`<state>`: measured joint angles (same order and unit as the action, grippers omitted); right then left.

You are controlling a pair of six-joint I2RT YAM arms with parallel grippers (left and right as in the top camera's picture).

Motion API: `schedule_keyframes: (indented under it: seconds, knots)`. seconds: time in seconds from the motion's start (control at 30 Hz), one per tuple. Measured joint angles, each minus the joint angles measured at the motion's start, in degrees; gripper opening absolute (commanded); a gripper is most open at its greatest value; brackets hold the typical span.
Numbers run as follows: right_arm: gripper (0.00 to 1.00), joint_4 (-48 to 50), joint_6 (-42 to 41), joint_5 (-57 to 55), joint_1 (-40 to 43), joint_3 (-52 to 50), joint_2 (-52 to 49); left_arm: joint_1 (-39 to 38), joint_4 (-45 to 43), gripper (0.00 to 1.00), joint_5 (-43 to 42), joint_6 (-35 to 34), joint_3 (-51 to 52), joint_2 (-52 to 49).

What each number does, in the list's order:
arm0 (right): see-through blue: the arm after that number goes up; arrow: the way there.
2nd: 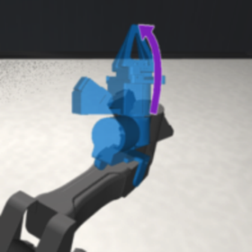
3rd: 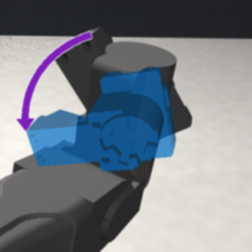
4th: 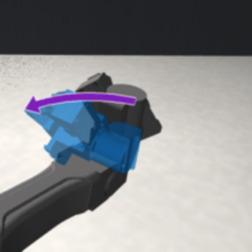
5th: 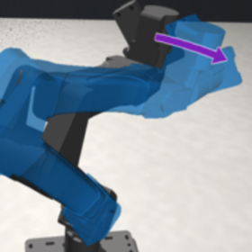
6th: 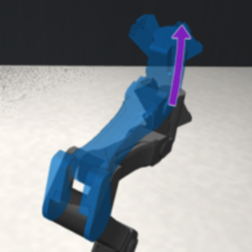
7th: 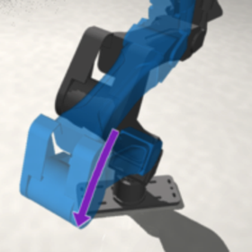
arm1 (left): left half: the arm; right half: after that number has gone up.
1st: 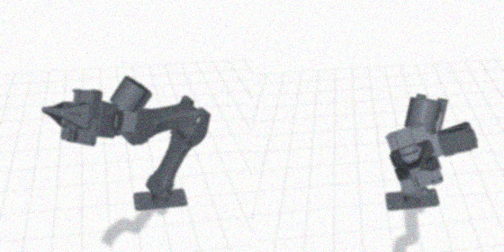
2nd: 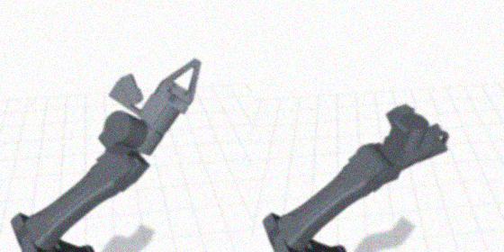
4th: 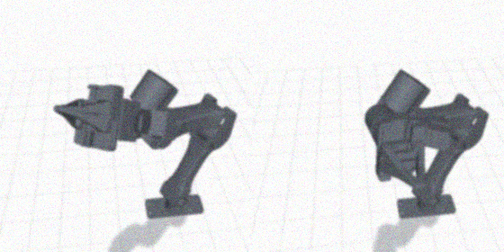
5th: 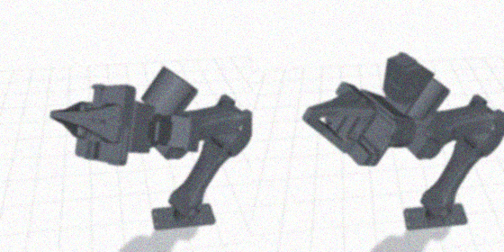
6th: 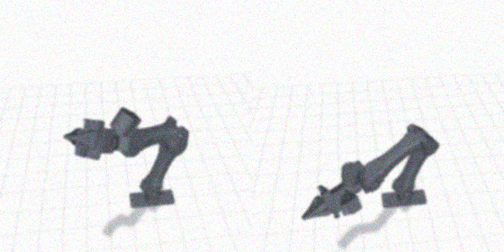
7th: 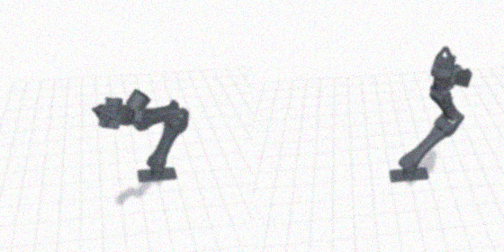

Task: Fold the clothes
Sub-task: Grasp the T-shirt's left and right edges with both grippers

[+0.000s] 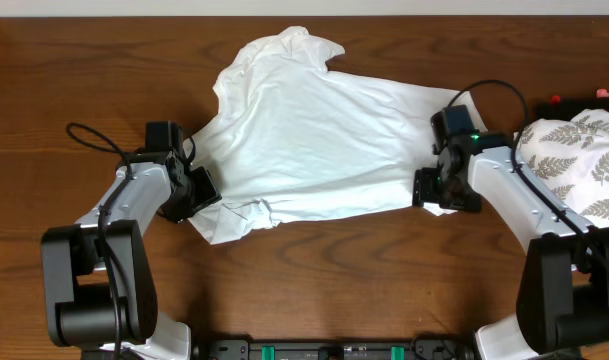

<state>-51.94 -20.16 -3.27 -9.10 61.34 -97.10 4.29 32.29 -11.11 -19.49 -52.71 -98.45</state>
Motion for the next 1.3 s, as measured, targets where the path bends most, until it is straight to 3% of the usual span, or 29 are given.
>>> schedule_keyframes:
  seconds: [0.47,0.73,1.3]
  knots:
    - [0.7,1.6,-7.9,0.9,1.4,0.0,0.0,0.0,0.0,0.57,0.0,0.0,0.0,0.0]
    - [0.57,2.1,-10.2,-0.6,1.4,0.0,0.0,0.0,-0.2,0.58,0.0,0.0,0.1,0.1]
    - [0.68,3.7,-11.8,-4.1,2.1,-3.0,0.0,0.0,-0.2,0.58,0.0,0.0,0.1,0.1]
